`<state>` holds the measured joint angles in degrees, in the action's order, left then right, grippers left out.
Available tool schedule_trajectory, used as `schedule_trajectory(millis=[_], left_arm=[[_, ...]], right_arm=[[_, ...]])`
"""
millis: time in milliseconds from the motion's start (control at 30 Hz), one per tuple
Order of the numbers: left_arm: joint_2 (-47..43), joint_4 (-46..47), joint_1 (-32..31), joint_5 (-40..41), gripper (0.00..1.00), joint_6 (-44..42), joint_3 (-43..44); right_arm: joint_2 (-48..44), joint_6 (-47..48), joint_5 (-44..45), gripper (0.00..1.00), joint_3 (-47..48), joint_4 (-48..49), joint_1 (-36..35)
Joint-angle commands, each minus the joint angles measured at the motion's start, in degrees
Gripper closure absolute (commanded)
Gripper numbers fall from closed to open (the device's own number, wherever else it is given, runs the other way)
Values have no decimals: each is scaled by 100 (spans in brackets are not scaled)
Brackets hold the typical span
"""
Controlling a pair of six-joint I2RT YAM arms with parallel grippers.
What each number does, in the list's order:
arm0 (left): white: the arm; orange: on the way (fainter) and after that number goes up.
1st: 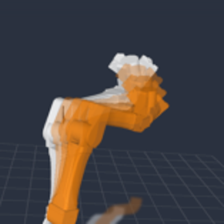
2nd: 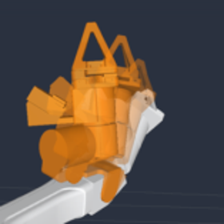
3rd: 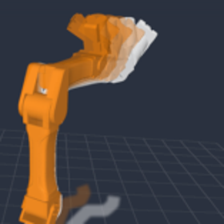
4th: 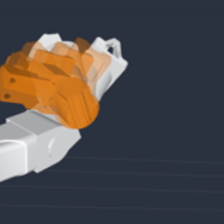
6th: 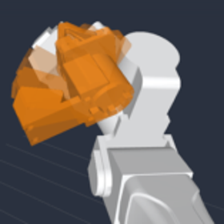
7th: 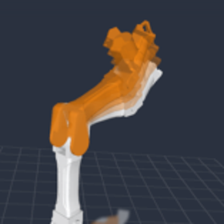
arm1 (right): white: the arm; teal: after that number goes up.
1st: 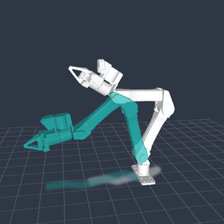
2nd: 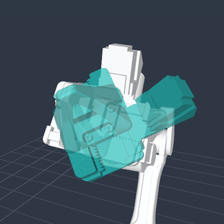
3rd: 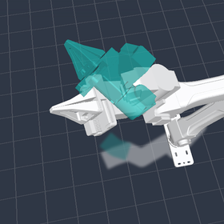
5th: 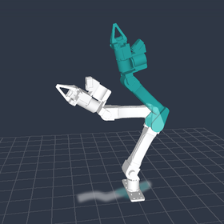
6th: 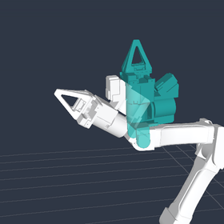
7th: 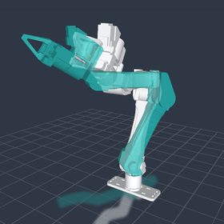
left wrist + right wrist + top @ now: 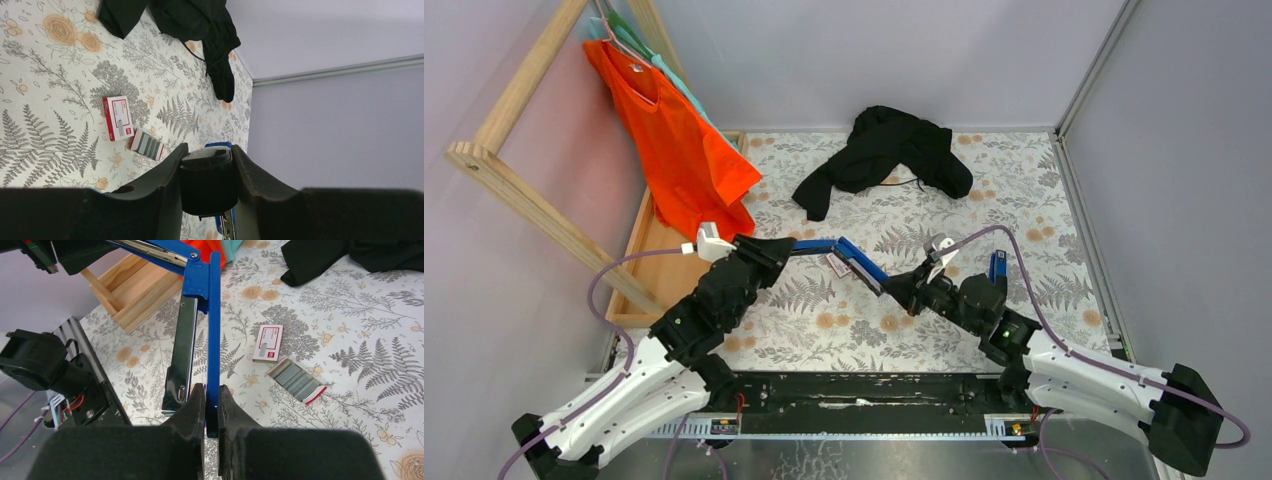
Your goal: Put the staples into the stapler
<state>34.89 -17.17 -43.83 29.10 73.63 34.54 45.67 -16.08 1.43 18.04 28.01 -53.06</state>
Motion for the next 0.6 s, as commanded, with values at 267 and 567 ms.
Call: schedule_trajectory(millis=[267,567], left_arm=[[325,-230,504,1999,31,-375,-252],[1117,325,1286,659,16,-548,-349]], right_arm=[[-510,109,-1519,100,821,-678,359],[-315,-137,-1256,100,1095,-980,454]])
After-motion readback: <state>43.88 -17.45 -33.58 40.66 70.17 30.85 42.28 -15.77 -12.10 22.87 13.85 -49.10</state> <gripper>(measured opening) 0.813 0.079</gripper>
